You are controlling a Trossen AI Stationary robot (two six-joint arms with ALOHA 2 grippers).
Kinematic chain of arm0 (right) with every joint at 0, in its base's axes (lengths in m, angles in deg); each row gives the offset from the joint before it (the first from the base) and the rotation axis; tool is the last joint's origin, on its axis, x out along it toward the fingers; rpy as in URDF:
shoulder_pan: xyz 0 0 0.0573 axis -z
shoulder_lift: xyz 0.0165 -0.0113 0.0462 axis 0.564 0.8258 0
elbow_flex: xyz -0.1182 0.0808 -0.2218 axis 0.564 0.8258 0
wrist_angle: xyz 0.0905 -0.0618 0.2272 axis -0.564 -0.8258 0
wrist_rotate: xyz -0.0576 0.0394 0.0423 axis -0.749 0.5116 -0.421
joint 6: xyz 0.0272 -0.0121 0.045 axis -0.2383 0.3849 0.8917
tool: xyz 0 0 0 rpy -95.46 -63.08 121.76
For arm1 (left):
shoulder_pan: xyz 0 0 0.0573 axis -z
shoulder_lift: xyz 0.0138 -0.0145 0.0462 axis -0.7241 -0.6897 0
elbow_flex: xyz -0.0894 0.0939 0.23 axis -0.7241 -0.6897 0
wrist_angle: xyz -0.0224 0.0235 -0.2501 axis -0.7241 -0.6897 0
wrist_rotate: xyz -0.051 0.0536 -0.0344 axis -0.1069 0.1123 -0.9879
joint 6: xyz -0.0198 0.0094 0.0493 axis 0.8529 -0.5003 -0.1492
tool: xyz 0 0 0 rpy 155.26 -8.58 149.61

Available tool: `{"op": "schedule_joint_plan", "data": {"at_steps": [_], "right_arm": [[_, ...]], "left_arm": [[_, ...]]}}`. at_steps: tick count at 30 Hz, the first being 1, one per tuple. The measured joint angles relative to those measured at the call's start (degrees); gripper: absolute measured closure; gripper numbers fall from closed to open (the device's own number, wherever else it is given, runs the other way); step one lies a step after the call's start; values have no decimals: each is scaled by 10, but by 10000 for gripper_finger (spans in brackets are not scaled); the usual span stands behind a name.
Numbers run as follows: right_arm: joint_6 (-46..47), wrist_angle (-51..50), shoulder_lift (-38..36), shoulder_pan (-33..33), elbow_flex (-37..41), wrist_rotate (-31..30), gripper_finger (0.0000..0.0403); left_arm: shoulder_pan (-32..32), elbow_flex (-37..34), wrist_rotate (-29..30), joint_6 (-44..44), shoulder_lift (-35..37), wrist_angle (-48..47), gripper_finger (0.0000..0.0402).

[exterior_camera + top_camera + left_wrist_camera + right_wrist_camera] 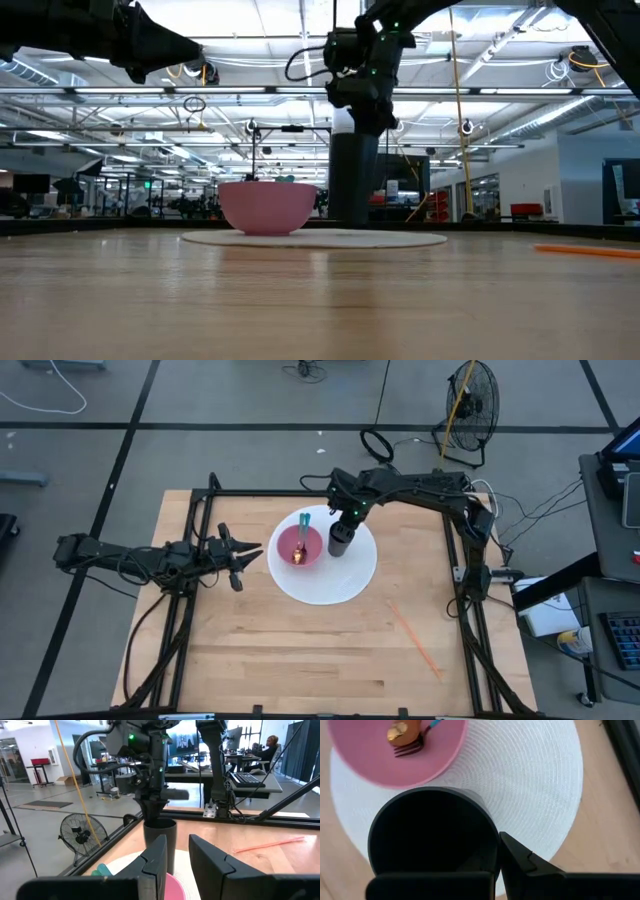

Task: Pick & Place Utensil
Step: Put the black cup on the white mat to the right of the pink plate

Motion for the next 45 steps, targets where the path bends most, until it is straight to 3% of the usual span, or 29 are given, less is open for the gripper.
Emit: {"op": "schedule_joint_plan", "data": {"at_steps": [7,39,45], "right_arm": [[-9,-5,27,1,0,0,400],[0,-12,25,9,0,12,398],[-2,-12,25,9,0,33,375]], "left_arm": [[0,0,0,3,0,-1,314],[0,0,0,3,-39,9,314],[0,0,0,4,-39,9,314]]}}
